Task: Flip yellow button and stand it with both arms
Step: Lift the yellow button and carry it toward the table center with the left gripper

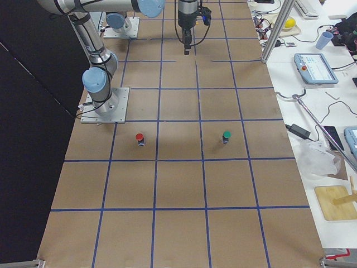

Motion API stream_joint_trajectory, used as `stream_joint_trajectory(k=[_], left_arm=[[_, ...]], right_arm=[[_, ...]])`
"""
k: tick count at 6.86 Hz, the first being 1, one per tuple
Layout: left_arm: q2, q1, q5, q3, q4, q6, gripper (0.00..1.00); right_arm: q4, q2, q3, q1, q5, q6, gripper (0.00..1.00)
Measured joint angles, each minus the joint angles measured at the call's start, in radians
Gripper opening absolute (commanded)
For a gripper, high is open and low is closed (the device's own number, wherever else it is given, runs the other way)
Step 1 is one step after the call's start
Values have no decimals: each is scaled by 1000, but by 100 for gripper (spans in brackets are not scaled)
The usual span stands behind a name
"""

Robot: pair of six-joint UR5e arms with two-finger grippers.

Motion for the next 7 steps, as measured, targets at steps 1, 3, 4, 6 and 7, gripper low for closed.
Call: stream_joint_trajectory(k=[1,3,4,6,7], left_arm=[[0,-4,-114,-1,2,-99,9],[4,-48,-259,-2,12,-333,5],[3,-80,-305,-2,20,-421,5],[-2,-126,-387,-11,28,-521,5],[2,-148,-436,-23,39,-537,5]], right_arm=[[7,-7,0,-69,51,-32,100],[113,-17,2,-301,282,-96,100],[217,-17,5,-437,431,-148,100],[391,-3,15,-643,605,-208,100],[490,13,22,-681,687,-219,100]])
